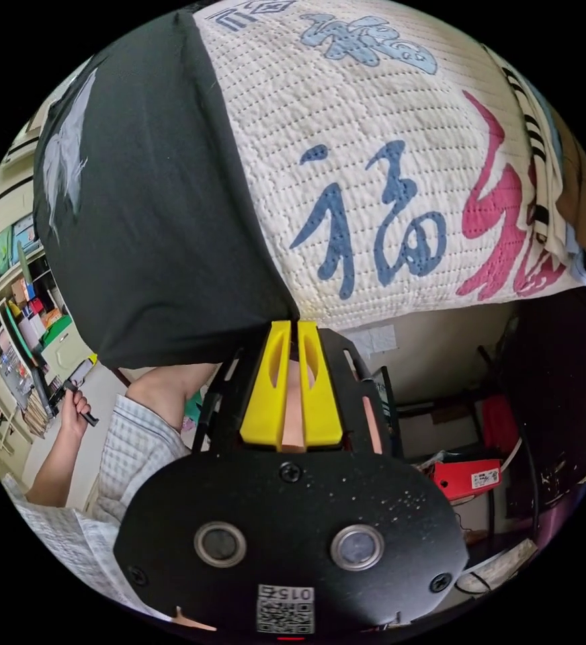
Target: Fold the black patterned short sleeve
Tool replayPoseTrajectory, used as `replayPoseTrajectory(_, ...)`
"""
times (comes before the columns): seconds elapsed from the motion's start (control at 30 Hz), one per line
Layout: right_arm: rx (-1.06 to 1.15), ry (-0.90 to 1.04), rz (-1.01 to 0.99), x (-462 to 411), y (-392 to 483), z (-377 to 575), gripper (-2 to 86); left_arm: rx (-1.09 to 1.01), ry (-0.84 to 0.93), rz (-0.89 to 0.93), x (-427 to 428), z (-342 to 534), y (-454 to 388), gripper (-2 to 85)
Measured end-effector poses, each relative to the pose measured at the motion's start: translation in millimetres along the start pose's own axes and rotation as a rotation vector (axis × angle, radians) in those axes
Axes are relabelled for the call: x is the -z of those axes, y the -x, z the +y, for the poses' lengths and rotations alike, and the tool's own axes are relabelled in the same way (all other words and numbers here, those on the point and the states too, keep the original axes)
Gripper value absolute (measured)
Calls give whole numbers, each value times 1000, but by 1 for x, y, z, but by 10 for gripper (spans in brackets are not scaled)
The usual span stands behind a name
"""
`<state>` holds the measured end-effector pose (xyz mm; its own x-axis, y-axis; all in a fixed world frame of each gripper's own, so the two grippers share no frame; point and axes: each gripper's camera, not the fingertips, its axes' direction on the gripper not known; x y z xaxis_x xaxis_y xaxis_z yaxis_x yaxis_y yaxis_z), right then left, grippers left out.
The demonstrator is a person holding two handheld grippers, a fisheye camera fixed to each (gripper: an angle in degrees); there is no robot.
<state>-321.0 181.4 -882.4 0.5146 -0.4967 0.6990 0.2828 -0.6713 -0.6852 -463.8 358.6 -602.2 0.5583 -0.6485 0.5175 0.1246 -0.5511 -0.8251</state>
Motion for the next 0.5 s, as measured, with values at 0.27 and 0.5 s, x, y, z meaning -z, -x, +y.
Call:
replayPoseTrajectory(0.27, 12, 87, -124, -82, -8, -7, 73, 250, -57, -23, 22, 26, -15, 52)
replayPoseTrajectory(0.5, 113, -198, -222, -42, -12, -38, 82, -121, -266, -55, 53, -46, -207, 55)
